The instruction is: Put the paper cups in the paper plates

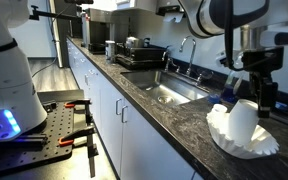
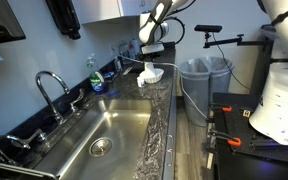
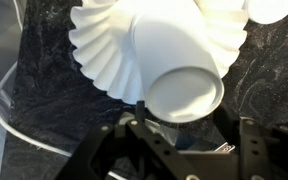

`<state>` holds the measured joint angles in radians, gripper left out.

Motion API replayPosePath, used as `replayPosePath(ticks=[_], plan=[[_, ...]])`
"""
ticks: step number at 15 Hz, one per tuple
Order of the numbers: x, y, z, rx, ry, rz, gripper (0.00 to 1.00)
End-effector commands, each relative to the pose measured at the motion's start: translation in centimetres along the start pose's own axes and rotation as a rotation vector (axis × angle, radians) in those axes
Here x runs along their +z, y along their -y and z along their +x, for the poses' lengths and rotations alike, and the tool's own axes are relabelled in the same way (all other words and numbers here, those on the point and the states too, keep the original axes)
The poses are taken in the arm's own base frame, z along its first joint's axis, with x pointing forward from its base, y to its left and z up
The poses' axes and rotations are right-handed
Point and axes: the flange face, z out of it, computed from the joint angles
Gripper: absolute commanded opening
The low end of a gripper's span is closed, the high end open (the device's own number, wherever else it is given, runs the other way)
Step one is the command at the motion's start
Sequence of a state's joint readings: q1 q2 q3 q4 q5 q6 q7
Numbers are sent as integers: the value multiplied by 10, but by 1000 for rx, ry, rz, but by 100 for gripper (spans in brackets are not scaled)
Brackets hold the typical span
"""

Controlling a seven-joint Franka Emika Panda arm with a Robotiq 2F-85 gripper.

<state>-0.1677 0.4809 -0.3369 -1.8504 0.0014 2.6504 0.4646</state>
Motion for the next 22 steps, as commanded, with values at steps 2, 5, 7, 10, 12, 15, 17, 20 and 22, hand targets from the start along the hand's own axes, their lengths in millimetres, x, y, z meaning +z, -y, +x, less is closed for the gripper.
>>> replayPosePath(ticks=[2,5,7,10,12,15,17,20,22], plan=[[-10,2,7,21,-31,23,100],[-26,6,3,1,-50,31,100],[-39,14,-3,-26,-56,43,100],[-58,30,-15,-76,-57,60,100],[-70,40,-24,-117,-55,65,100],[-84,55,-40,-176,-55,89,100],[-92,66,-52,-214,-46,118,100],[-102,84,-74,-298,-27,161,100],[-108,96,-90,-362,-9,184,100]])
